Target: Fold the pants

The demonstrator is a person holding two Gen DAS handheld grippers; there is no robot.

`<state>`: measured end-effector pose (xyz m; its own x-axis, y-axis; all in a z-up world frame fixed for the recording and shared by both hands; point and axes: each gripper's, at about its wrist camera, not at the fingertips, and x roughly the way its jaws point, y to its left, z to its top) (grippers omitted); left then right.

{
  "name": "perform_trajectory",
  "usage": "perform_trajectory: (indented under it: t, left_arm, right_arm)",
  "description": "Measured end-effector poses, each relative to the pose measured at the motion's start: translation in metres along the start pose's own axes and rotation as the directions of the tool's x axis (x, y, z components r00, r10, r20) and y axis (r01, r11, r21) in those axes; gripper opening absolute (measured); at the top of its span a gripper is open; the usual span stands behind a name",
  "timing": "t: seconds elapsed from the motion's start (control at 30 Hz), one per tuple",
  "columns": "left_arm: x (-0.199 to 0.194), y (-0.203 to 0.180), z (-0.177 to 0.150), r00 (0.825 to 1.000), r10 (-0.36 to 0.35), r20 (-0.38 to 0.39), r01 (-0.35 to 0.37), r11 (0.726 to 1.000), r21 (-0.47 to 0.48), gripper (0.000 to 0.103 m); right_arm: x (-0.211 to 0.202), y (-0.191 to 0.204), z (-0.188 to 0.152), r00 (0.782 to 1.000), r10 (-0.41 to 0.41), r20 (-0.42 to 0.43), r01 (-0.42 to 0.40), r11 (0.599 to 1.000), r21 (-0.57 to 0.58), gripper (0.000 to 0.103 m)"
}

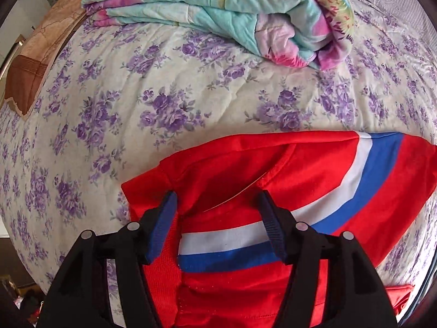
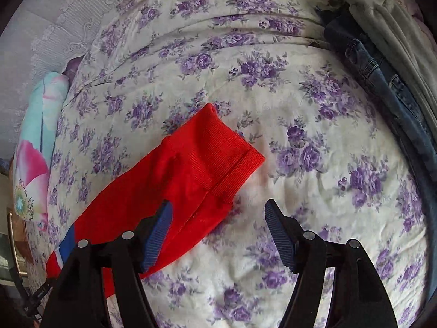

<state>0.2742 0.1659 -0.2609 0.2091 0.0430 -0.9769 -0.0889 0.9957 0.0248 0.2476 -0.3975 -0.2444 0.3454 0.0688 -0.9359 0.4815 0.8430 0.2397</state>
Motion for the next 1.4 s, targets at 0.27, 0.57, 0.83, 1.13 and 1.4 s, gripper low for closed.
perform_trajectory:
  t: [0.27, 0.57, 0.83, 1.13, 1.4]
  left_arm:
    - [0.003, -0.009, -0.004, 1.000, 0.024, 0.002, -0.024, 0.999, 0.036, 0.059]
    - [0.009, -0.031, -0.013, 1.000, 0.013, 0.007, -0.013, 0.996, 0.088, 0.052]
    - [-0.017, -0.003, -0.001, 0.997, -0.065, -0.044, 0.069, 0.993, 0.094, 0.054]
    - [-0.078, 0.042, 0.016, 0.993, -0.111, 0.051, 0.086, 0.933, 0.349, 0.083]
    - [-0.007, 0.021, 0.021, 0.970, -0.189, -0.153, 0.238, 0.868, 0.437, 0.083]
  right_arm:
    - [-0.007, 0.009, -0.006, 0.995, 0.039, 0.091, -0.038, 0.999, -0.015, 0.018]
    - [-0.009, -0.030, -0.023, 0.993, -0.080, 0.091, 0.081, 0.997, -0.005, 0.011]
    - [-0.046, 0.000, -0.031, 0.989, -0.099, 0.114, 0.109, 0.990, -0.092, 0.031]
    - [-0.139, 0.031, -0.143, 0.987, 0.095, 0.129, -0.054, 0.956, -0.289, 0.054]
    - [-0.115, 0.047, -0.211, 0.994, 0.106, 0.032, -0.088, 0.931, -0.354, 0.054]
